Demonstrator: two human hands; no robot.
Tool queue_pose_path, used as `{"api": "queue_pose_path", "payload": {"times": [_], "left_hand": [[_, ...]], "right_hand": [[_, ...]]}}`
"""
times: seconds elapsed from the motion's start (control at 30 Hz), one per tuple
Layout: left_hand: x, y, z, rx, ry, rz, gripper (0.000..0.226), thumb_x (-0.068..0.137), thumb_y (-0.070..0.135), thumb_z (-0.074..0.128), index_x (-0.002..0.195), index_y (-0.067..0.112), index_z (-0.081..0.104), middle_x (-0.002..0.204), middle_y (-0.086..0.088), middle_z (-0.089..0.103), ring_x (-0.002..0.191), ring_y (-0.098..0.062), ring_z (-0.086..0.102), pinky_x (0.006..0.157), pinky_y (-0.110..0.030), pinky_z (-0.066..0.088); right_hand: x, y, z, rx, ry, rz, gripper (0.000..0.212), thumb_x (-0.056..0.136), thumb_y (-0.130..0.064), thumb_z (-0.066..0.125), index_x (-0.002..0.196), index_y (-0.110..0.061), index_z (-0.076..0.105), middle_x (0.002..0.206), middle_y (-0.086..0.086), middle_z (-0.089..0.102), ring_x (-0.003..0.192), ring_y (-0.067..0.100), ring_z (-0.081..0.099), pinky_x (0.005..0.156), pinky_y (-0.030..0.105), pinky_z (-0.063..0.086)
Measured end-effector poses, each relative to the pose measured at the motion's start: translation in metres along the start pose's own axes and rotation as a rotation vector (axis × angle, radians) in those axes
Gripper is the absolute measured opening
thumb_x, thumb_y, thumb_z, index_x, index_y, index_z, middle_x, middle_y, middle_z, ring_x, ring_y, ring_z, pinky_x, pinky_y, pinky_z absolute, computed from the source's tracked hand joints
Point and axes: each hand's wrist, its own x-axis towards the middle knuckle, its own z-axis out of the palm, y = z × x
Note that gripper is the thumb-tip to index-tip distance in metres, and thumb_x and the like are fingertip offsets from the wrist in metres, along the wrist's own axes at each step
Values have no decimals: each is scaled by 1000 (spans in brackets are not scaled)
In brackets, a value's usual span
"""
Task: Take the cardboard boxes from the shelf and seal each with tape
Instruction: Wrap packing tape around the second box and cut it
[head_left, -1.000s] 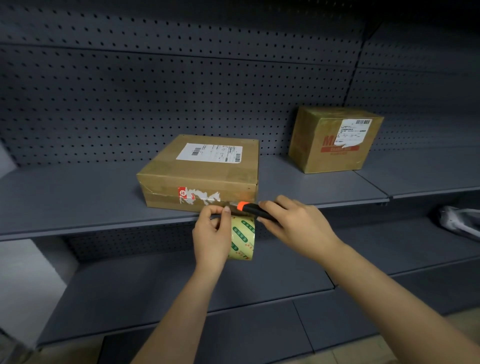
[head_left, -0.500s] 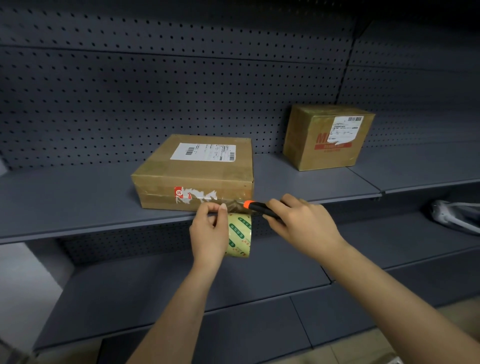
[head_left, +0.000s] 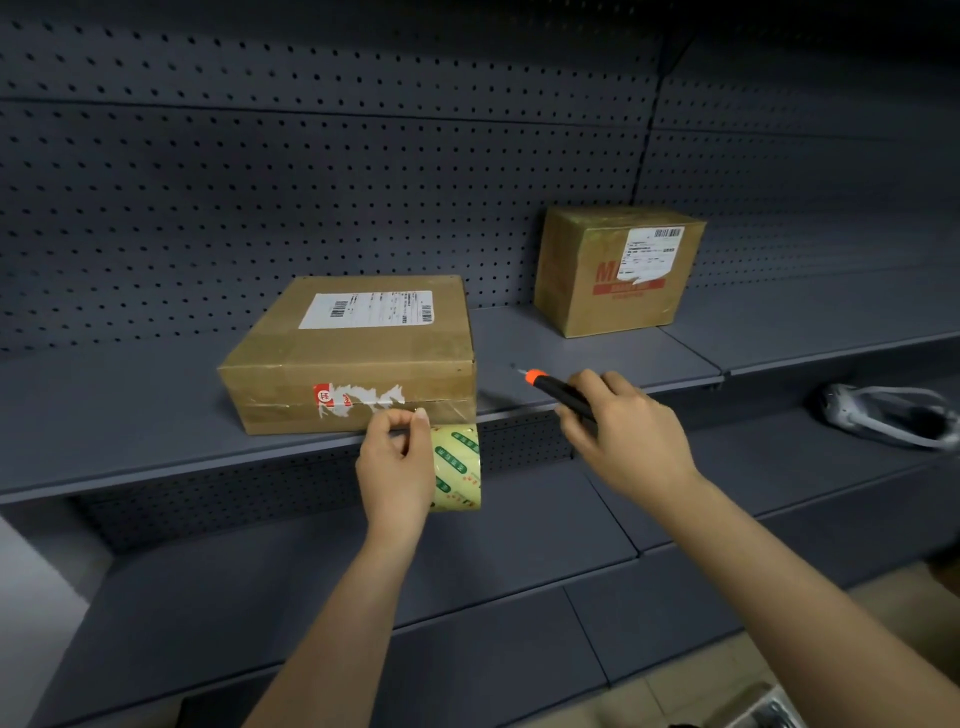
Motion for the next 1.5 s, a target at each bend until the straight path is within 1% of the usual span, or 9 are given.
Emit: {"api": "queue_pose_path", "payload": {"times": [0.3,0.6,0.77,0.87,0.97,1.13,1.3,1.4,1.5], "left_hand": [[-2,-2,2,-14,-8,-6,22,96,36,59,85,17,57,53,3,53,44,-7,40,45,-20,35],[-1,-1,1,7,-4,-5,19,96,36,59,84,21,55,66,-17,66,56,-21,55,53,-31,42],[-3,-2,1,-9,7,-11,18,96,34,59,86,20,56,60,-8,64,52,-15,54,46,-21,39],[-4,-2,1,-9,13,2,18,96,34,60,87,18,57,57,-5,61,49,-12,49,46,-21,38],[-5,-1,1,-6,20,12,18,96,32,60,86,17,56,58,-5,63,48,-11,48,46,-20,37],[-11,-10,-1,57,17,47,23,97,28,59,80,15,52,56,-14,57,47,-12,43,46,-22,34],[-26,-31,-14,94,-11,-9,23,97,29,59,79,16,52,48,-6,52,44,-11,44,46,-24,35],[-20,-22,-21,36,29,-2,22,98,28,59,81,15,53,53,-15,58,49,-25,54,46,-23,39],[-18,-14,-25,-5,51,16,21,97,26,59,82,13,53,54,-16,58,49,-16,56,46,-18,40]], "right_hand": [[79,-11,48,10,-259,212,35,102,-32,44,125,-6,41,124,19,51,110,37,50,77,42,44],[90,-6,83,38,-222,166,36,102,-34,45,122,-5,51,121,17,56,114,35,48,92,41,42],[80,-34,52,503,225,-140,35,100,-29,46,123,-6,60,124,11,60,118,29,50,101,41,40],[81,-55,43,536,71,-408,45,100,-39,49,138,-15,54,143,2,52,139,18,38,115,33,26],[87,-65,54,535,-40,-497,49,100,-40,51,142,-16,51,148,0,47,143,13,33,119,34,26],[92,-65,63,646,29,-492,41,95,-28,62,132,-11,61,138,4,58,132,14,50,117,27,29],[99,-60,65,655,-22,-480,46,93,-27,65,135,-11,57,141,4,55,134,14,47,118,26,25],[100,-57,66,666,-52,-496,50,92,-27,67,138,-12,54,143,3,52,137,12,43,119,27,25],[100,-56,66,666,-83,-497,56,89,-28,70,140,-13,53,145,2,50,138,11,41,120,26,23]]}}
